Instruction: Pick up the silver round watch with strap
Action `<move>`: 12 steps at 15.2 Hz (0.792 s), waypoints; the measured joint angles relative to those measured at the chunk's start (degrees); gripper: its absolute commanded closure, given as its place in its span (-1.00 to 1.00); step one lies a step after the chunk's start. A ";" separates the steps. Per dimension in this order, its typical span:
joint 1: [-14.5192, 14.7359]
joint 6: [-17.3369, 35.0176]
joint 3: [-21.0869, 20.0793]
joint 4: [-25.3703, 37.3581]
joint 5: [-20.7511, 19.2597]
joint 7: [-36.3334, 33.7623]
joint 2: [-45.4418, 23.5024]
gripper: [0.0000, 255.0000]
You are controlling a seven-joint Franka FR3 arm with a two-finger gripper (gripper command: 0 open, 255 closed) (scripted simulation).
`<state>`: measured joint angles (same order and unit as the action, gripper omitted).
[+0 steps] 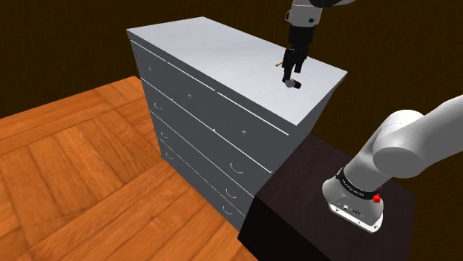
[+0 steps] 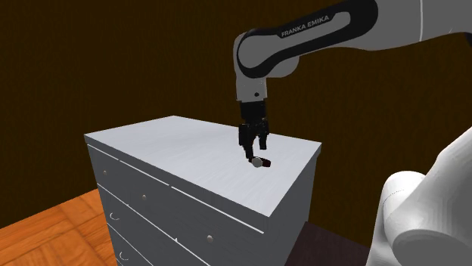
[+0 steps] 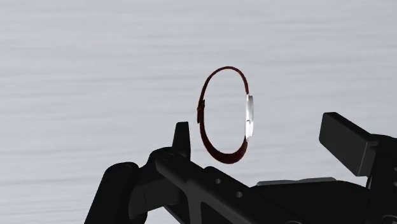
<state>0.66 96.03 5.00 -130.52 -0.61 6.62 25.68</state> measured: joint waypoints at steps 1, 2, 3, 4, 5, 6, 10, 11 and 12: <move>0.00 0.16 -0.01 -0.15 0.00 -0.01 -0.01 1.00; 0.01 0.25 -0.02 -0.23 0.01 -0.02 -0.02 1.00; 0.01 0.31 -0.02 -0.28 0.01 -0.03 -0.02 1.00; 0.02 0.34 -0.03 -0.30 0.02 -0.04 -0.02 1.00; 0.02 0.35 -0.04 -0.31 0.03 -0.05 -0.02 1.00; 0.03 0.36 -0.05 -0.31 0.04 -0.05 -0.01 1.00; 0.01 0.31 -0.02 -0.26 0.02 0.00 0.00 1.00; 0.00 -0.08 -0.02 0.11 0.01 -0.01 0.01 1.00; -0.06 -0.55 0.09 0.52 -0.06 0.14 0.07 1.00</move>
<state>0.60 95.48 5.08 -130.00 -0.68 6.76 25.75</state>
